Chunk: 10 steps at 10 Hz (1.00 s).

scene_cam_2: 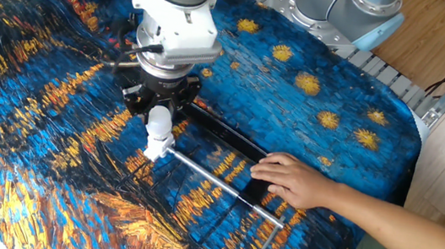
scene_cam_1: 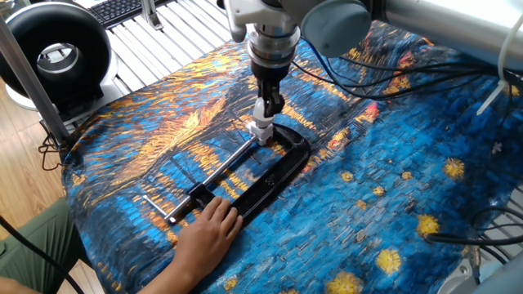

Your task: Take out the light bulb by rotating it

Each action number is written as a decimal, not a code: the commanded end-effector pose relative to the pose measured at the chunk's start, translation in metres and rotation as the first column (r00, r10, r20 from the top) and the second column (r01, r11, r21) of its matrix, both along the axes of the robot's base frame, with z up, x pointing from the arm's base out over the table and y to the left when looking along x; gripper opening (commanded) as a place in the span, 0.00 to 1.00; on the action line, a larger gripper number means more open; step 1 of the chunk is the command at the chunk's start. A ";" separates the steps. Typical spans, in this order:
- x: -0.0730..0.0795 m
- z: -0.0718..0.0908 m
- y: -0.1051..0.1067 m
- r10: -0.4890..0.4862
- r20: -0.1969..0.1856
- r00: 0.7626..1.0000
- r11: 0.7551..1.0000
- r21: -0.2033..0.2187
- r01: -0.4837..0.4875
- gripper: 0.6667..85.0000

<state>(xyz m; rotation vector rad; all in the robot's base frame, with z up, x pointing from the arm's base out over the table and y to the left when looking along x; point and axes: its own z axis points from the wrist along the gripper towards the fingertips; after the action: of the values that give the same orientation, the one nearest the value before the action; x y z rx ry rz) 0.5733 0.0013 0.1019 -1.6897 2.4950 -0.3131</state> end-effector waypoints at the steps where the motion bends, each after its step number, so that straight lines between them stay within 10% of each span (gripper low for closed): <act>1: -0.002 -0.002 0.000 0.060 -0.021 0.998 0.998 -0.005 -0.060 0.63; 4: -0.011 -0.004 -0.014 0.073 -0.073 0.995 0.997 0.021 -0.071 0.91; 6: -0.022 0.003 -0.034 -0.040 -0.124 0.991 0.996 0.075 0.050 0.89; 10: -0.056 0.011 -0.019 -0.492 -0.271 0.827 0.823 0.164 0.544 0.82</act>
<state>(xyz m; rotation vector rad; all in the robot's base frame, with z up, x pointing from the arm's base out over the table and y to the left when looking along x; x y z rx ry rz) 0.5317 -0.0239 0.1062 -1.3167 2.8251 0.0059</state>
